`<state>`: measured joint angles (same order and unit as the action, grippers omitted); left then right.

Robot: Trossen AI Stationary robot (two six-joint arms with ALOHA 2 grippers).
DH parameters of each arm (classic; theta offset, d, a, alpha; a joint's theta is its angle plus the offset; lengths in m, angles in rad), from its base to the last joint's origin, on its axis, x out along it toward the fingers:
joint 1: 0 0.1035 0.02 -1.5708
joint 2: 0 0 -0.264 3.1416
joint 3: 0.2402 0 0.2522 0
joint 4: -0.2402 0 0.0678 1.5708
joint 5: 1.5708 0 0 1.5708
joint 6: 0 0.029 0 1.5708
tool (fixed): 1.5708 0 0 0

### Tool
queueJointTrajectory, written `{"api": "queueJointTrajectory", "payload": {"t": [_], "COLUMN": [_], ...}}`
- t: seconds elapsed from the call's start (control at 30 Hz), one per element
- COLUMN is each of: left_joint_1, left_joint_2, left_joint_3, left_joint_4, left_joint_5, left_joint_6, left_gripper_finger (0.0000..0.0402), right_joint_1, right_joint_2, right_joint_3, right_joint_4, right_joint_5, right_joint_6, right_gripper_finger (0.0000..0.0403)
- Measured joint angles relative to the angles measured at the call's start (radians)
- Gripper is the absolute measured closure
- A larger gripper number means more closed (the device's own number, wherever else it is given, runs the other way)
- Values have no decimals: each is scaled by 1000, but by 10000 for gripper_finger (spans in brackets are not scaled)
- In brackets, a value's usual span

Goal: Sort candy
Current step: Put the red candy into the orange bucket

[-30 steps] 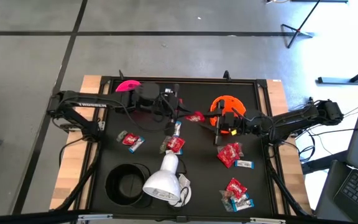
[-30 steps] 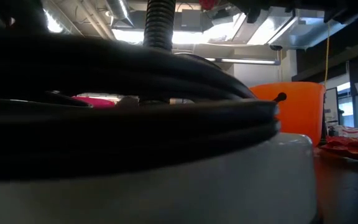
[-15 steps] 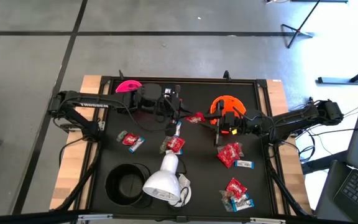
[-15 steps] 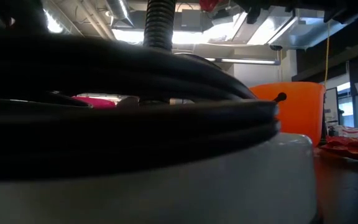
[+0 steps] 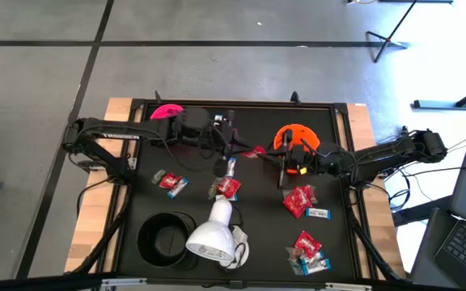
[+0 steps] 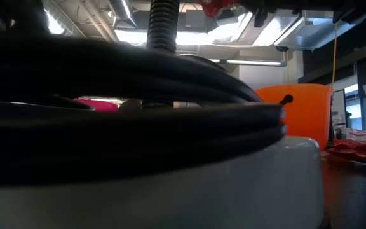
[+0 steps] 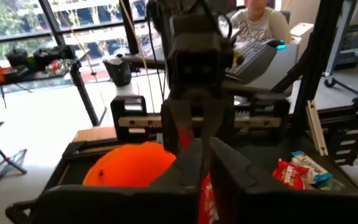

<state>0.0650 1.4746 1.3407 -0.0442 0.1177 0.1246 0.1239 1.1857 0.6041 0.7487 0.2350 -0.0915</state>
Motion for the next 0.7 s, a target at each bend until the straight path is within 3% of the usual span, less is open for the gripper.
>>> {"api": "queueJointTrajectory", "payload": {"t": [0.13,0.33,0.7], "left_joint_1": [-1,-3,-3], "left_joint_2": [-46,-150,-195], "left_joint_3": [2,2,3], "left_joint_4": [-22,-123,-305], "left_joint_5": [-47,-172,-217], "left_joint_6": [15,15,-20], "left_gripper_finger": [318,249,239], "right_joint_1": [0,1,0], "right_joint_2": [-38,-196,-502], "right_joint_3": [0,0,0], "right_joint_4": [-68,-334,-923], "right_joint_5": [52,204,384], "right_joint_6": [-15,-17,216], "right_gripper_finger": [401,402,402]}}
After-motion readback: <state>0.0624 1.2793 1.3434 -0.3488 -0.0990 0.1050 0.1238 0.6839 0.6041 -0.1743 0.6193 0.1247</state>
